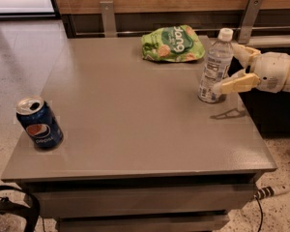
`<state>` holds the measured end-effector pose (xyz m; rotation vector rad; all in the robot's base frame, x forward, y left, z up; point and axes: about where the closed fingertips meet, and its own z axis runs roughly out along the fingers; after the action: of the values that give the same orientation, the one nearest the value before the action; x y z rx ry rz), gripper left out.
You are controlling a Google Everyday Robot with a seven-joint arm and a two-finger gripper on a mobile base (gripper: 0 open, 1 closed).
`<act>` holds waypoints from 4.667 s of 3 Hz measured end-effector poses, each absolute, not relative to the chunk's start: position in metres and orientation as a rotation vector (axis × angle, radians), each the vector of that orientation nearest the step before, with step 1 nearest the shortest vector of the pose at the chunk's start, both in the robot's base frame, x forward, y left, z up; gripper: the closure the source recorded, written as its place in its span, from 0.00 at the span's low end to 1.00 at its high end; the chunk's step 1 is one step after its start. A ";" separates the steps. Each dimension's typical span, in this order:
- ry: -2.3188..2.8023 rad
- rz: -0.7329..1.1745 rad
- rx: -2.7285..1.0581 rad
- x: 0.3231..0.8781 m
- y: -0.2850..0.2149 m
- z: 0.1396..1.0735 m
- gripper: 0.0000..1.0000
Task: Move blue plastic bottle near pepsi can
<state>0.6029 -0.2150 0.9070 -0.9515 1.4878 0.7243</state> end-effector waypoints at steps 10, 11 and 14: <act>1.358 0.884 -0.999 0.485 -0.006 0.969 1.00; 1.336 0.889 -1.026 0.465 0.029 0.962 1.00; 1.247 0.869 -1.136 0.435 0.088 0.943 1.00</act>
Offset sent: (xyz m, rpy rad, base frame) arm -0.0005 0.0015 -0.0048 0.0292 -0.0130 -0.0136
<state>0.4350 0.0879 0.9434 -1.1364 1.2466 0.8693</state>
